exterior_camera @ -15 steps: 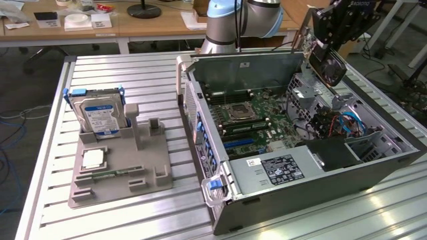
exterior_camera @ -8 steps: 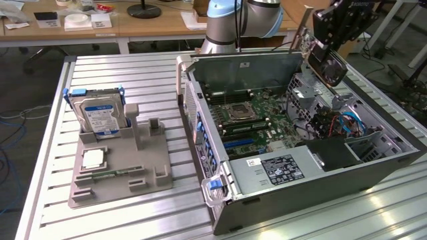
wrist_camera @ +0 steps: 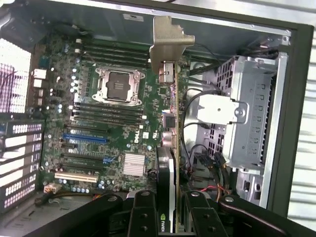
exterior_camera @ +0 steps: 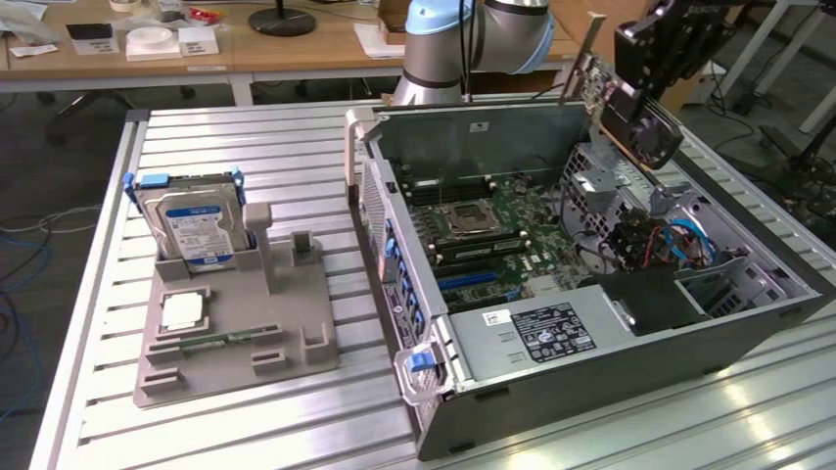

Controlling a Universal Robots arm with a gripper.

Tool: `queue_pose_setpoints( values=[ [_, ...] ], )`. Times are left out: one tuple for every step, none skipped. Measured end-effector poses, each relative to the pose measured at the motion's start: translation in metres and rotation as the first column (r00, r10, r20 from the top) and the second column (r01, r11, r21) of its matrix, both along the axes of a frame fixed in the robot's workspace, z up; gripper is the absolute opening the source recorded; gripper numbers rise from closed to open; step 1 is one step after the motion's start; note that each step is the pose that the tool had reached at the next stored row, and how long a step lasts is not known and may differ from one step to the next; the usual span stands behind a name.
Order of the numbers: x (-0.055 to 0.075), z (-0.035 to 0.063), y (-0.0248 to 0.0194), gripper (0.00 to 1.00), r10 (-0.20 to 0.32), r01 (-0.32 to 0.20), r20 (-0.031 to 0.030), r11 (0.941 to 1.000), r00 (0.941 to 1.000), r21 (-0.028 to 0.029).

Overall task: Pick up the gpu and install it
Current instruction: 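Insert the gpu into the slot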

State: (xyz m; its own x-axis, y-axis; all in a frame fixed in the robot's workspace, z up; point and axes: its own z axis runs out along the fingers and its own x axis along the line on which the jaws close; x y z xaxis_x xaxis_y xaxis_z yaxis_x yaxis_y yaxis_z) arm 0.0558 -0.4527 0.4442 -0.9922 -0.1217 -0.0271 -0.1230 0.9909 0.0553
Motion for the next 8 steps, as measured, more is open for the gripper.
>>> queue_pose_setpoints(
  values=[
    [0.0, -0.0001, 0.0, 0.27, 0.015, -0.015, 0.0, 0.9999, 0.9999, 0.0],
    [0.0, -0.0002, 0.0, 0.27, 0.03, -0.03, 0.0, 0.9995, 0.9995, 0.0],
    [0.0, -0.0004, 0.0, 0.27, 0.045, -0.045, -0.0001, 0.999, 0.999, 0.0001],
    [0.0, -0.0005, 0.0, 0.27, 0.061, -0.061, 0.0, 0.9982, 0.9982, 0.0],
    [0.0, -0.0006, 0.0, 0.27, 0.076, -0.076, 0.0, 0.9971, 0.9971, 0.0],
    [0.0, -0.0007, 0.0, 0.27, 0.092, -0.092, 0.0, 0.9958, 0.9958, 0.0],
    [0.0, -0.0008, 0.0, 0.27, 0.107, -0.107, 0.0, 0.9943, 0.9943, 0.0],
    [0.0001, -0.001, 0.0, 0.27, 0.123, -0.123, 0.0, 0.9924, 0.9924, 0.0]
  ],
)
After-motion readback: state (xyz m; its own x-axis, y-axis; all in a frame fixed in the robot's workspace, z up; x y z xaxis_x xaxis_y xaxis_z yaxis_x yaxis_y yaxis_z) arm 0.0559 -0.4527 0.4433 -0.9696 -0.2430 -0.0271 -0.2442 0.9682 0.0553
